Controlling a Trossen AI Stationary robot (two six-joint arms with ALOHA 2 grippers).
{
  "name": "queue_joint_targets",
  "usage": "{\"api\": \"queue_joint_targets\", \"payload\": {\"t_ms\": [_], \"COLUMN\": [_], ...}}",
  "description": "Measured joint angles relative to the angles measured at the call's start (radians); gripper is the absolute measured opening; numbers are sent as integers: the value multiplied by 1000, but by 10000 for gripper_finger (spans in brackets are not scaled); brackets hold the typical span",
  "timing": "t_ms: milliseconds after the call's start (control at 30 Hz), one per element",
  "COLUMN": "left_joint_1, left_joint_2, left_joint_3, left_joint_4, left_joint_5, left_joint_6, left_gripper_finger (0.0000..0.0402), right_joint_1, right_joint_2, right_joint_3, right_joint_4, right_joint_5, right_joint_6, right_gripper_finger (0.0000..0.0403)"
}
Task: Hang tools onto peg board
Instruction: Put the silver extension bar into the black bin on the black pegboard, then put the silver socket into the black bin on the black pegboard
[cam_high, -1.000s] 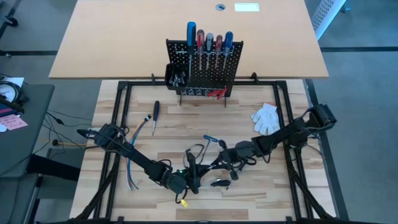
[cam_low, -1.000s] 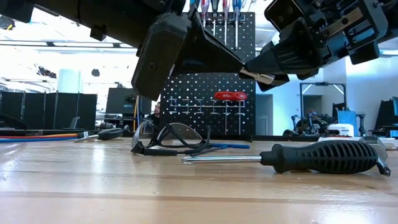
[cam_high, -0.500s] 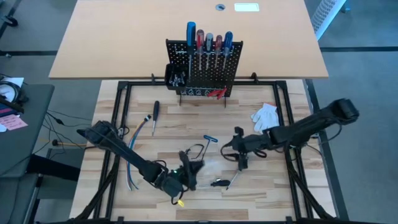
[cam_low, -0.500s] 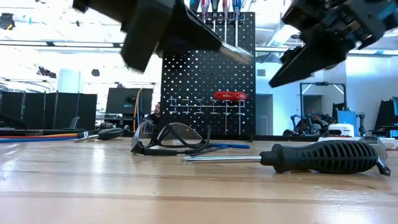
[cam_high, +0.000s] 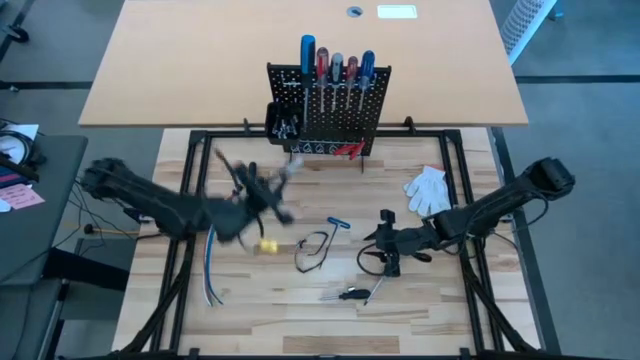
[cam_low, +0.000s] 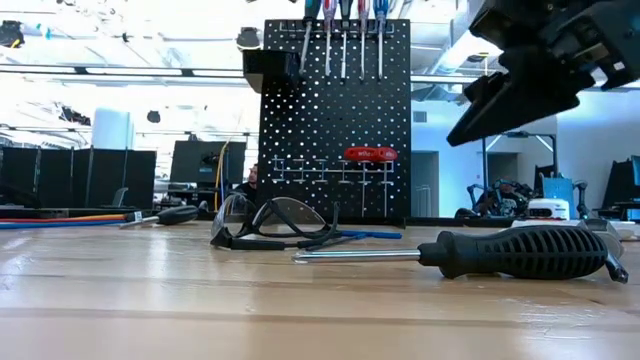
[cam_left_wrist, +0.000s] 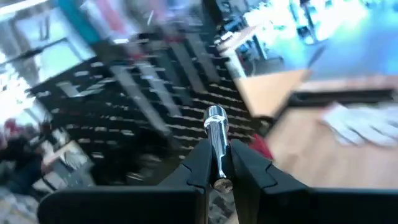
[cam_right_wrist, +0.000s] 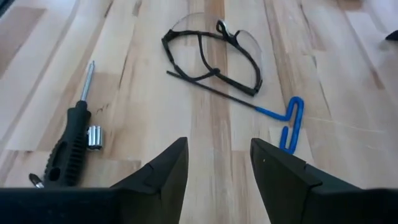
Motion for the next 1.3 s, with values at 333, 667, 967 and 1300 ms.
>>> {"api": "queue_joint_targets", "payload": {"t_ms": [333, 667, 967, 1300], "left_joint_1": [321, 461, 503, 384], "left_joint_2": [-80, -2, 21, -52], "left_joint_3": [80, 162, 164, 281], "left_joint_4": [-311, -427, -422, -511], "left_joint_5": [274, 320, 323, 323], "left_joint_6": [-156, -249, -241, -182], "left_gripper_finger": [27, 71, 109, 137], "right_joint_1": [-52, -33, -30, -12], "right_joint_2": [4, 4, 4, 4], "right_joint_3": [0, 0, 0, 0], "right_joint_4": [7, 3, -1, 6], "right_joint_5": [0, 0, 0, -4], "right_joint_6": [0, -1, -1, -34], "right_gripper_finger": [175, 175, 175, 175]}}
